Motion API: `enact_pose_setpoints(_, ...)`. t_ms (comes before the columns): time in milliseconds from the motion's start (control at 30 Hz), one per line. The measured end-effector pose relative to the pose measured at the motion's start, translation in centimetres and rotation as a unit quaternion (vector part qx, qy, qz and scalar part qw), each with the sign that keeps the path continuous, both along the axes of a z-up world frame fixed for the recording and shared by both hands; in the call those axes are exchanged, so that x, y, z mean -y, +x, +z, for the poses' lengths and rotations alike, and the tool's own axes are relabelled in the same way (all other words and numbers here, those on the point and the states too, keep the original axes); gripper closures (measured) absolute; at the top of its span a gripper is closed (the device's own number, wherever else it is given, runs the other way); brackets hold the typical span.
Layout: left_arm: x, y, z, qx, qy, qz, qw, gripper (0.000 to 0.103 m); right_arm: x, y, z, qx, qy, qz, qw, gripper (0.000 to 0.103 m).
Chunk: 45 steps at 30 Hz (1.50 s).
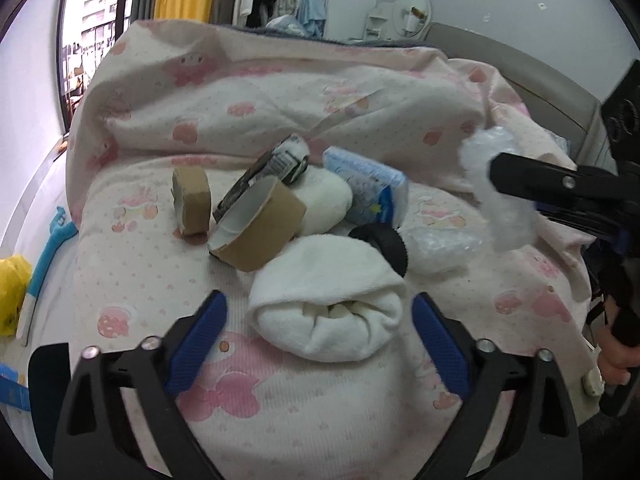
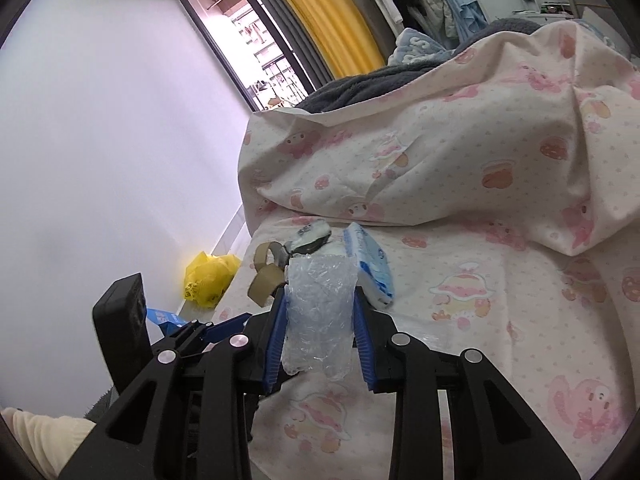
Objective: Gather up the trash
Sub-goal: 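Grasp the bubble-wrap roll with the right tool while the left grasps the white rolled cloth, then carry both items to the green bin while the left tool releases the white cloth inside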
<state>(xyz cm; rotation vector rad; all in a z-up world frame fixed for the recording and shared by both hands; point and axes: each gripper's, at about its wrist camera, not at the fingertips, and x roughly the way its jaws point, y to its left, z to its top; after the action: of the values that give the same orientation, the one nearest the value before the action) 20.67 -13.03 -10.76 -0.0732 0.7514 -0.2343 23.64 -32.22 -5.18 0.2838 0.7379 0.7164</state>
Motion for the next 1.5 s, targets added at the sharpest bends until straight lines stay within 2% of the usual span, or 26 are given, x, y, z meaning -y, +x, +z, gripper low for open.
enact_pose_setpoints(67, 0.1, 0.3, -0.3, -0.008, -0.001, -0.003, 1.0, 0.027, 0.3, -0.1, -0.1, 0.0, -0.003, -0.003, 1.0, 0.071)
enact_pose_setpoints(267, 0.0, 0.2, -0.1, -0.015, -0.018, -0.018, 0.9995, 0.039, 0.7, 0.2, 0.0, -0.001, -0.003, -0.014, 1.0, 0.071)
enact_pose_setpoints(433, -0.4, -0.8, 0.7, -0.019, -0.037, -0.045, 0.9981, 0.041, -0.2, 0.8, 0.3, 0.002, 0.0, -0.017, 1.0, 0.071)
enact_pose_setpoints(633, 0.1, -2.2, 1.6, -0.013, -0.03, -0.08, 0.9963, 0.041, -2.1, 1.2, 0.8, 0.008, -0.002, -0.011, 1.0, 0.071)
enact_pose_setpoints(867, -2.3, -3.4, 2.3, -0.006, -0.028, -0.085, 0.996, 0.041, -5.4, 1.5, 2.0, 0.02, -0.003, -0.002, 1.0, 0.071)
enact_pose_setpoints(1000, -4.7, -4.0, 3.2, 0.013, -0.027, -0.062, 0.9976, 0.041, -7.6, 1.8, 2.5, 0.023, -0.005, 0.007, 1.0, 0.071)
enact_pose_setpoints(1167, -8.0, -4.1, 3.7, 0.016, -0.024, -0.014, 0.9995, 0.04, -10.3, 1.6, 3.2, 0.028, -0.013, 0.025, 0.999, 0.071)
enact_pose_setpoints(1500, -16.0, -4.9, 3.3, -0.005, -0.012, 0.089, 0.996, 0.04, -17.4, 0.6, 3.3, 0.039, -0.046, 0.07, 0.996, 0.071)
